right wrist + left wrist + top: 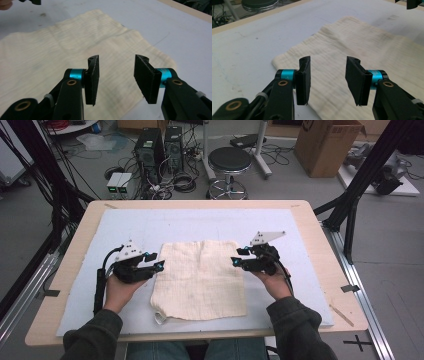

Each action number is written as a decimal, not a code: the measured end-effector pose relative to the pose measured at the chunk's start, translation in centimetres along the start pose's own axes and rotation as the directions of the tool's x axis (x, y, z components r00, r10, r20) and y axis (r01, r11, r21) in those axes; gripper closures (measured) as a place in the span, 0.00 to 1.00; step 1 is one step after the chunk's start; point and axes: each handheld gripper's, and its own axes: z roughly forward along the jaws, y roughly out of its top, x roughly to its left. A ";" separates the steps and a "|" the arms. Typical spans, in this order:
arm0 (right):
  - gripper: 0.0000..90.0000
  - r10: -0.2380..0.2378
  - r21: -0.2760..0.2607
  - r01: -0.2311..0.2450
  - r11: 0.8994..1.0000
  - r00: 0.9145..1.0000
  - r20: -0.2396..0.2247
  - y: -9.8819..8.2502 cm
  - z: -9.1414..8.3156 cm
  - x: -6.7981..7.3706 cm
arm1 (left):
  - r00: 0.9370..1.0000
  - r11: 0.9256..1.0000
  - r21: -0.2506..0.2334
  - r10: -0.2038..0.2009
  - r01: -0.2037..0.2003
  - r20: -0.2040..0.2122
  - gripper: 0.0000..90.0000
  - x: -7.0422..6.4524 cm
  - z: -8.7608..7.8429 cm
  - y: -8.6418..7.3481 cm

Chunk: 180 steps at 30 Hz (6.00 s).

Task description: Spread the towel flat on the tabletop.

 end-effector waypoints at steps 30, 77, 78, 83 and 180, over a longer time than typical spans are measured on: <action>0.84 -0.064 0.196 0.106 0.975 0.976 -0.210 -7.0 0.8 5.7 | 0.961 0.981 0.151 0.076 -0.120 0.267 0.96 -3.9 -2.0 -5.9; 0.87 -0.075 0.196 0.120 0.973 0.972 -0.224 -7.1 0.8 6.3 | 0.952 0.961 0.214 0.111 -0.176 0.284 0.92 -4.6 0.2 -5.2; 0.88 -0.075 0.198 0.120 0.973 0.972 -0.225 -7.0 0.8 6.2 | 0.951 0.960 0.217 0.108 -0.175 0.291 0.94 -4.6 0.1 -5.1; 0.90 -0.063 0.197 0.109 0.974 0.973 -0.224 -7.1 0.8 6.1 | 0.939 0.965 0.194 0.106 -0.177 0.326 0.96 -4.5 -1.3 -4.8; 0.35 0.077 0.003 -0.077 0.997 0.989 -0.127 -3.0 -1.2 2.1 | 0.993 0.998 0.060 0.007 -0.014 0.120 0.44 -2.2 -2.6 -2.9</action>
